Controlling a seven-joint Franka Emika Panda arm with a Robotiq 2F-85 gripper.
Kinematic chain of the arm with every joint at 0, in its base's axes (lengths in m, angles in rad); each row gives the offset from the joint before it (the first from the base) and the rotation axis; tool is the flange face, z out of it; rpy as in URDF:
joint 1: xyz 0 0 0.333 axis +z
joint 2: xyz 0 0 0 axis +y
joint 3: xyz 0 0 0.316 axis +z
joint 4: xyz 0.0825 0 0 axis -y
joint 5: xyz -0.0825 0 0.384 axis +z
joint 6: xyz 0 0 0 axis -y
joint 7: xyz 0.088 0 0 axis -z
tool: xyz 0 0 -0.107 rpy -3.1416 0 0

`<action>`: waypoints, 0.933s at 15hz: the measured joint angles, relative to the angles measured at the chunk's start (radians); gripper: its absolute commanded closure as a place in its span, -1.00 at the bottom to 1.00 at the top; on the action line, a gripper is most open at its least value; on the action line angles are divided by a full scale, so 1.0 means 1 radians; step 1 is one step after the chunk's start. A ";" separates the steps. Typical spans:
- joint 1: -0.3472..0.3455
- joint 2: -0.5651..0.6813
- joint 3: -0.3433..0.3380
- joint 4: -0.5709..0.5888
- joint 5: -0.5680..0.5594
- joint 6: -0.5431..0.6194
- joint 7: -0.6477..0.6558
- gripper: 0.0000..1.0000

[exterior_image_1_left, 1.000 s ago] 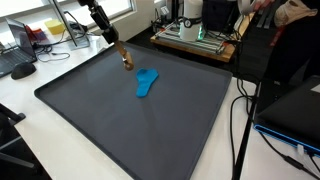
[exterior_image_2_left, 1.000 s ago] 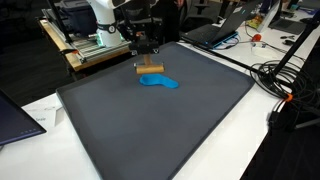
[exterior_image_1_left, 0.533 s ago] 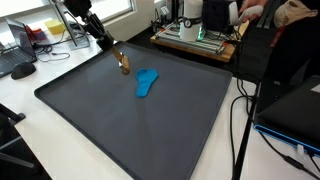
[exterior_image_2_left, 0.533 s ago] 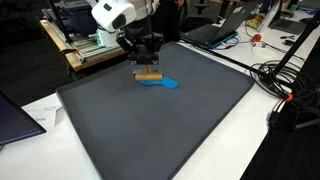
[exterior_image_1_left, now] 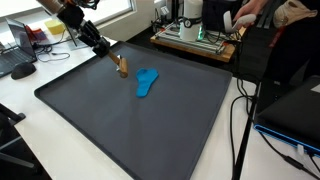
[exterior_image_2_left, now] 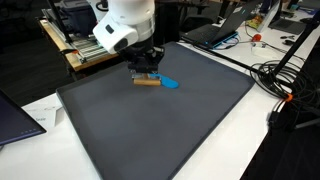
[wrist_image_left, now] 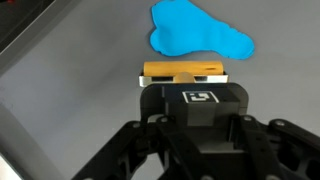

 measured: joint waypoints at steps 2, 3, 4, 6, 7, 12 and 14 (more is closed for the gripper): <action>-0.007 0.040 0.000 0.055 0.000 -0.036 0.013 0.57; -0.011 0.061 0.000 0.082 0.001 -0.054 0.020 0.57; -0.015 0.083 0.000 0.109 0.003 -0.072 0.028 0.57; -0.025 0.127 0.000 0.163 0.008 -0.107 0.041 0.57; -0.030 0.149 0.000 0.190 0.011 -0.124 0.047 0.57; -0.048 0.230 0.000 0.293 0.020 -0.167 0.072 0.57; -0.048 0.225 -0.001 0.298 0.020 -0.152 0.084 0.57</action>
